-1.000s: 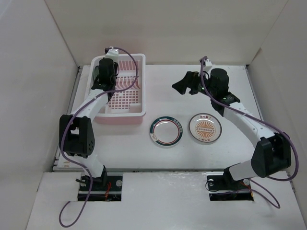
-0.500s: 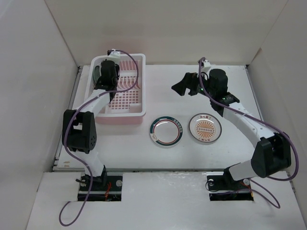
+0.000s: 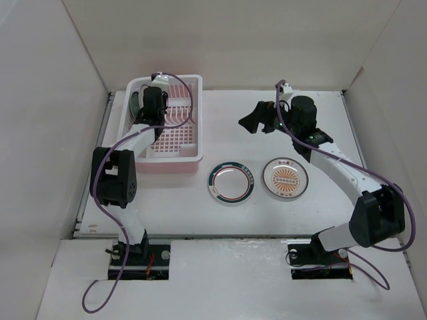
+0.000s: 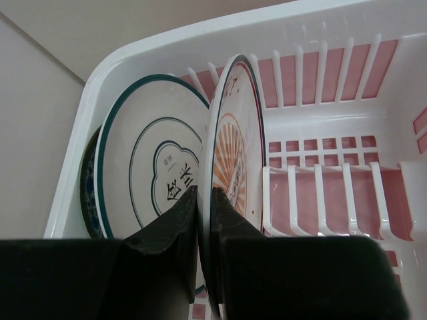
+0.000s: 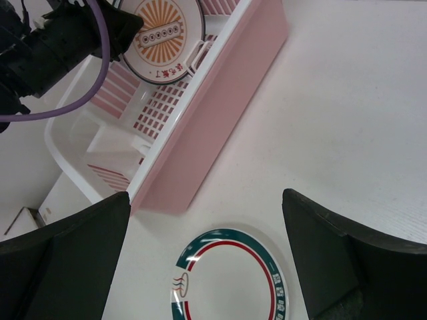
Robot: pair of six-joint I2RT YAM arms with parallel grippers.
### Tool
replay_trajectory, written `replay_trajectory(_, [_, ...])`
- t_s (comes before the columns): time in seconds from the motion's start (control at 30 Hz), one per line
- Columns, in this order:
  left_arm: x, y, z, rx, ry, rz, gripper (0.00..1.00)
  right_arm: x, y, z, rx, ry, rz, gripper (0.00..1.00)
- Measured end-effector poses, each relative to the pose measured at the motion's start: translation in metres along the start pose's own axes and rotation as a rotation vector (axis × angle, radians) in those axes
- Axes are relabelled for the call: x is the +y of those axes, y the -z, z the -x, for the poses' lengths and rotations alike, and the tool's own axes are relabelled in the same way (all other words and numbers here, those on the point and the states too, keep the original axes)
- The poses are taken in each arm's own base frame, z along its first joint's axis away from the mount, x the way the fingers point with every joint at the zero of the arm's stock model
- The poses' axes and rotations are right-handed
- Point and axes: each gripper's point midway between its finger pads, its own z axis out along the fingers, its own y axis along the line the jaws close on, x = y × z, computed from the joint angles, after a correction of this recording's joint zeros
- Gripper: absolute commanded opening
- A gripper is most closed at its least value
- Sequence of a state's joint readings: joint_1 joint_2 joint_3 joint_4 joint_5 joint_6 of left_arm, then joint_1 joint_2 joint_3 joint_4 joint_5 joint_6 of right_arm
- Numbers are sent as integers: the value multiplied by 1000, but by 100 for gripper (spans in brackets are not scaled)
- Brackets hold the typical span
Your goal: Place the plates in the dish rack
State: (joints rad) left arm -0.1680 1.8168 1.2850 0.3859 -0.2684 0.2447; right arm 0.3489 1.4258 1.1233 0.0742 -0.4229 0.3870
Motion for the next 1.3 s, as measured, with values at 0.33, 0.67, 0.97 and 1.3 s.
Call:
replay_trajectory(0.33, [-4,-9,-8,12,36,12,22,3,-1,-1,4,5,7,100])
replay_trajectory(0.67, [-1,-1,-20,51,12,13,52,6,0,3,-1,9,20,100])
replay_trajectory(0.97, [5,25,18,1,26,-19,94,7,0,3,-1,10,24,100])
replay_trajectory(1.3, [-30,86,145,-159,136,-192,100,-80,22,-15,0,-74,-179,100])
